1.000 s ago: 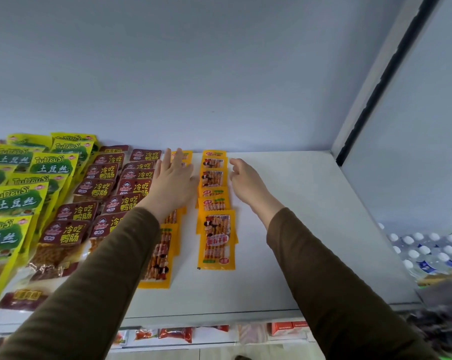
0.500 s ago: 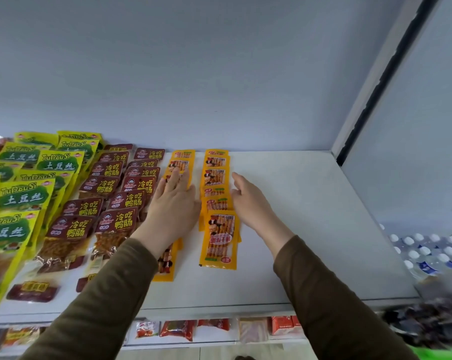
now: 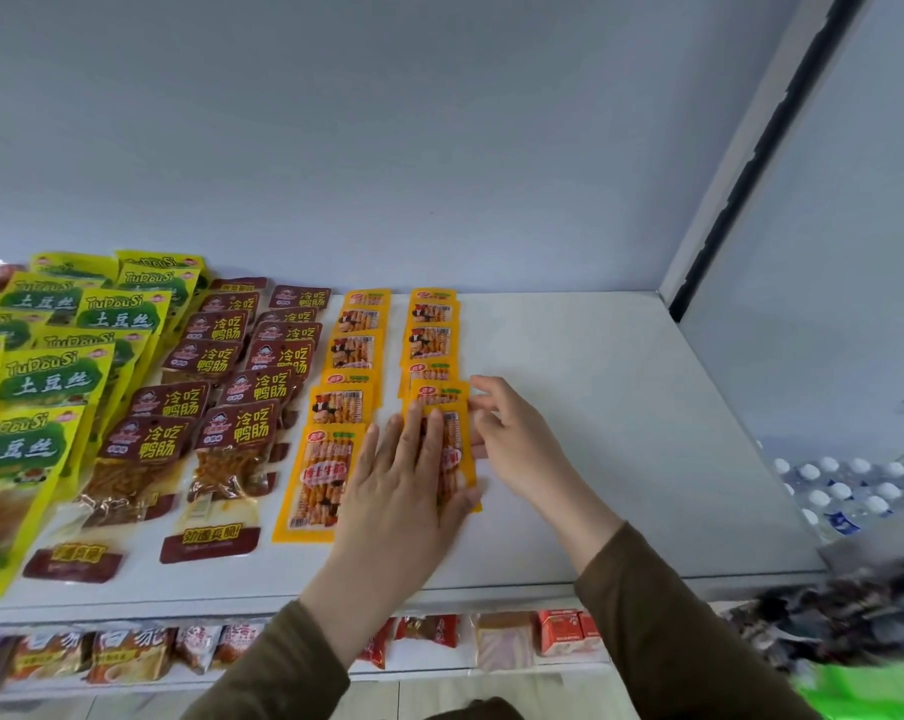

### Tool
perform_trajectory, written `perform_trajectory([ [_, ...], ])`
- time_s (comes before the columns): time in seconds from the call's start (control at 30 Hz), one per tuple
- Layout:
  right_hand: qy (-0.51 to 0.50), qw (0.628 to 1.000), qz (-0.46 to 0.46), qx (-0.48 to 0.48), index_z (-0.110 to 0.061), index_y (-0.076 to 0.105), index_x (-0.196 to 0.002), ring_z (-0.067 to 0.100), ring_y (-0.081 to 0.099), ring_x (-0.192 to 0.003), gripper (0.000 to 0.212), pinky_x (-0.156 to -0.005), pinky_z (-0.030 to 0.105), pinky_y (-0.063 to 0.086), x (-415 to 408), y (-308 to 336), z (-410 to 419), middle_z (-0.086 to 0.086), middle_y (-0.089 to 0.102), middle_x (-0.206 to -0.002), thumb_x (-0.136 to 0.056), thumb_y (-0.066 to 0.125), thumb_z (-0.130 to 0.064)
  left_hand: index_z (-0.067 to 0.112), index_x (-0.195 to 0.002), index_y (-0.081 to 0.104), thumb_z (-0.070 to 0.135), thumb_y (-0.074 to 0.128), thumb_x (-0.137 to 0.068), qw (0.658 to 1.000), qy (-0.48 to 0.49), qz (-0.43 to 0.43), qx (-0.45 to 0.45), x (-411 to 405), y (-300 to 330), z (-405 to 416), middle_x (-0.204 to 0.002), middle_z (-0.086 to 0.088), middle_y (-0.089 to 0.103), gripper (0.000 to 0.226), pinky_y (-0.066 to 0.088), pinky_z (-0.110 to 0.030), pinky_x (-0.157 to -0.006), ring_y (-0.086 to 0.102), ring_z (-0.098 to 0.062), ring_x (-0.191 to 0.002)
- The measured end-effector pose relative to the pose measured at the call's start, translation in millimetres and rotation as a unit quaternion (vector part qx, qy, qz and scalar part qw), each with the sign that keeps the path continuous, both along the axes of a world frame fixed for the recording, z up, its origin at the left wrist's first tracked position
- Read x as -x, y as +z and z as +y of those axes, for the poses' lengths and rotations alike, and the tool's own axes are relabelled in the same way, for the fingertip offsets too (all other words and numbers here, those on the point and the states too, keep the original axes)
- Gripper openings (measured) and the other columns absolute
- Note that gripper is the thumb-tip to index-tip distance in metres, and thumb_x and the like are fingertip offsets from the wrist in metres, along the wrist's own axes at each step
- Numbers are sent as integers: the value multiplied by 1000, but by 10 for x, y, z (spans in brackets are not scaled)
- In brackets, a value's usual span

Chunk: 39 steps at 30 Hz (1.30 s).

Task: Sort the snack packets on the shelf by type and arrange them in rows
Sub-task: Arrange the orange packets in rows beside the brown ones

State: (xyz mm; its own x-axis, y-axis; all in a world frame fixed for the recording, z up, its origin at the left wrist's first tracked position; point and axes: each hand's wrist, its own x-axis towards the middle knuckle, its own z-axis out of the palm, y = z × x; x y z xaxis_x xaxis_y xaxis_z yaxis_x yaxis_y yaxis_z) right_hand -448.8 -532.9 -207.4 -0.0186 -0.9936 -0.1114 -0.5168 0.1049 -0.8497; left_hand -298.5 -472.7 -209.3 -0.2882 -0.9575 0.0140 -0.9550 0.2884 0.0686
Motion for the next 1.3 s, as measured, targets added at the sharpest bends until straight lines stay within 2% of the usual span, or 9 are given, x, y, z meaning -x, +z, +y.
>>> perform_trajectory([
  [0.13,-4,1000,-6,7,-22,44,-146,22,71,-93,40,-90,47,58,38,22,-8,2,62,-134,-107,36,-16,19,-163,-13,72,-17,-86,1000,-4,13,-1,-16,3,-20,-171,-4,-15,94,-21,-38,-124,-13,-20,-158],
  [0.23,-19,1000,-9,5,-21,44,-147,13,69,-88,41,-83,34,60,90,29,-36,0,61,-132,-107,36,-16,21,-164,-8,72,-2,-93,1000,-12,29,-5,-69,20,-46,-171,-1,-13,88,-19,-37,-124,-9,-17,-159],
  [0.3,0,1000,-29,-9,-21,43,-148,14,69,-98,41,-83,29,60,53,25,-21,0,57,-140,-108,37,-16,22,-165,-7,70,6,-96,1000,-14,26,-1,-100,24,-66,-172,0,-11,85,-19,-37,-124,-7,-15,-159],
  [0.43,36,999,-2,7,-22,41,-151,22,61,-124,44,-102,46,53,-50,-9,6,2,55,-148,-108,37,-18,22,-165,-5,67,18,-101,1000,-14,27,1,-133,37,-78,-172,0,-9,81,-21,-36,-123,-6,-15,-159],
  [0.73,-11,999,30,44,-21,49,-145,19,60,-124,40,-105,44,49,75,132,-203,2,59,-143,-106,45,-21,26,-164,-8,69,13,-99,999,10,30,2,-222,126,-220,-172,-2,-12,81,-12,-43,-127,-20,-23,-156],
  [0.87,-51,997,-40,51,-18,42,-152,19,43,-142,46,-115,34,36,-29,241,-724,2,45,-156,-106,43,-25,24,-165,-3,66,16,-102,999,17,42,20,-104,261,-617,-173,-7,-2,78,-5,-44,-128,-7,-26,-159],
  [1.0,-70,983,-171,10,-16,34,-156,19,37,-146,51,-108,25,30,-268,214,-1080,3,37,-161,-108,43,-29,28,-164,-6,69,10,-102,1000,10,22,-13,111,240,-893,-173,-9,-8,77,-7,-49,-127,-10,-32,-158],
  [1.13,-34,985,-170,-3,-15,28,-159,20,28,-151,55,-124,39,25,-349,175,-1238,3,30,-165,-109,38,-35,35,-163,-5,67,12,-103,999,-14,-24,-45,76,104,-948,-173,-10,-6,71,-9,-57,-126,-7,-33,-159],
  [1.3,0,993,-115,5,-12,30,-158,22,22,-154,54,-125,45,20,-393,158,-1258,6,30,-165,-110,36,-35,39,-162,-4,70,15,-101,999,-18,-32,-39,-1,19,-956,-173,-8,-2,71,-8,-59,-125,-3,-32,-159],
])
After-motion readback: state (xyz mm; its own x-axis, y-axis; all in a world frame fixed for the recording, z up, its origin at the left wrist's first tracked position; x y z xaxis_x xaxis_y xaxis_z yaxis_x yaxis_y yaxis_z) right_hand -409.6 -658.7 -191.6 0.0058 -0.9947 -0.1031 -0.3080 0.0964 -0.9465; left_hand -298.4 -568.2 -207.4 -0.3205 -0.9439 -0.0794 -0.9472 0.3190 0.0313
